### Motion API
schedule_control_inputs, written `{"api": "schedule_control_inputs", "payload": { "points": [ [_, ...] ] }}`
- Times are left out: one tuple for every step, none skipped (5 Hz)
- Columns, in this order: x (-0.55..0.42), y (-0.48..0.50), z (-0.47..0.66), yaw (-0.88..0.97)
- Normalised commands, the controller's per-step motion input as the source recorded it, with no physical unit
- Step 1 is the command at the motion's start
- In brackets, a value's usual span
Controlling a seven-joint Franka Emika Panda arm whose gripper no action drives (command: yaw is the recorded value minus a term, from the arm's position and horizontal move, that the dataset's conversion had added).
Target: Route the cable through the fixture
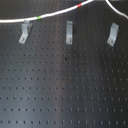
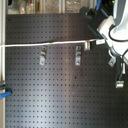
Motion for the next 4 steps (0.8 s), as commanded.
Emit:
{"api": "schedule_control_inputs", "payload": {
  "points": [
    [-0.115, 0.095, -0.30, 0.78],
    [-0.165, 0.088, -0.31, 0.70],
    [-0.274, 0.048, -0.29, 0.55],
    [-0.337, -0.004, -0.27, 0.44]
  ]
}}
